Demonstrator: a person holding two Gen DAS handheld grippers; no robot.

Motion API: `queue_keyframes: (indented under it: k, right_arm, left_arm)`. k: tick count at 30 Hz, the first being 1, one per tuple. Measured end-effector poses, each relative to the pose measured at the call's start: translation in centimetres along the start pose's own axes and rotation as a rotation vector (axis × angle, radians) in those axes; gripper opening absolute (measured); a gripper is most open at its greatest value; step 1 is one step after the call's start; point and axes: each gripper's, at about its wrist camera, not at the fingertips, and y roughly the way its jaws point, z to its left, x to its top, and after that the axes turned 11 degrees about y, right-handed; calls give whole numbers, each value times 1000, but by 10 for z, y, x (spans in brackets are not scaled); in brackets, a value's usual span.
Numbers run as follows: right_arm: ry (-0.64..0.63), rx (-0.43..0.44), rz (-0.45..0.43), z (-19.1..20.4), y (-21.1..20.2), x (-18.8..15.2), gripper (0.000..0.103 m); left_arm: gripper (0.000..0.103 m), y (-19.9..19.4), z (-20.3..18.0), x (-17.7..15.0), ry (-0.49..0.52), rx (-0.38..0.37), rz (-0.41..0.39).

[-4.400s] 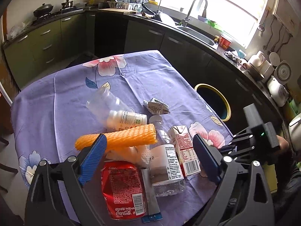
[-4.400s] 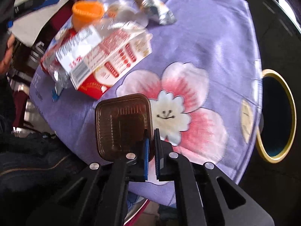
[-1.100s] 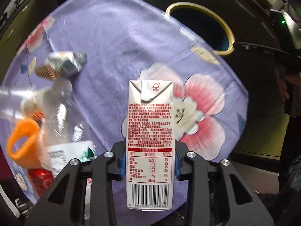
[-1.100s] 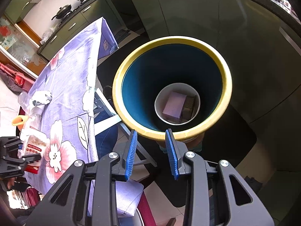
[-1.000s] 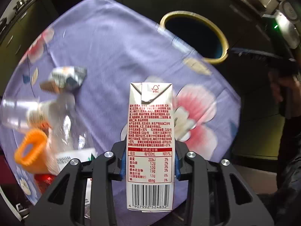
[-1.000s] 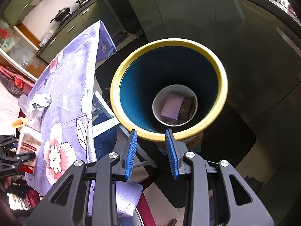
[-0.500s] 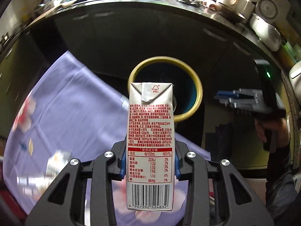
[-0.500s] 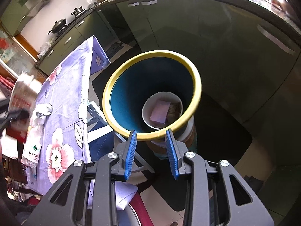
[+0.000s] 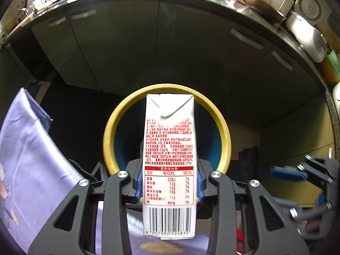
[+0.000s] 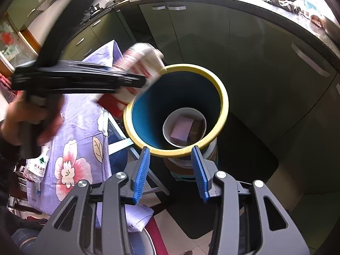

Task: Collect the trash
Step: 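Carry the milk carton over the trash bin and release it with the left gripper, then grasp the crumpled snack wrapper with the right gripper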

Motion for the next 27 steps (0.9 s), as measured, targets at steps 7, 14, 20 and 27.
queue_keyframes:
  k: [7,14,20,27]
  right_arm:
    - [-11,-9,-9,9,-8,-4,45]
    - [-18,-6,-11,19,-9,-6,46]
    - [-82,-12,23,50,2,-6,46]
    - [-195,5,74,117,22,-6,46]
  left_arm:
    - [69,-13,11,-6,-25,-7,-56]
    - [85,-132,27,-63,-44,0,-311]
    - [93,-228,62,-162,-138,119,-528]
    - [95,-270,111,-283,-315,223,-592]
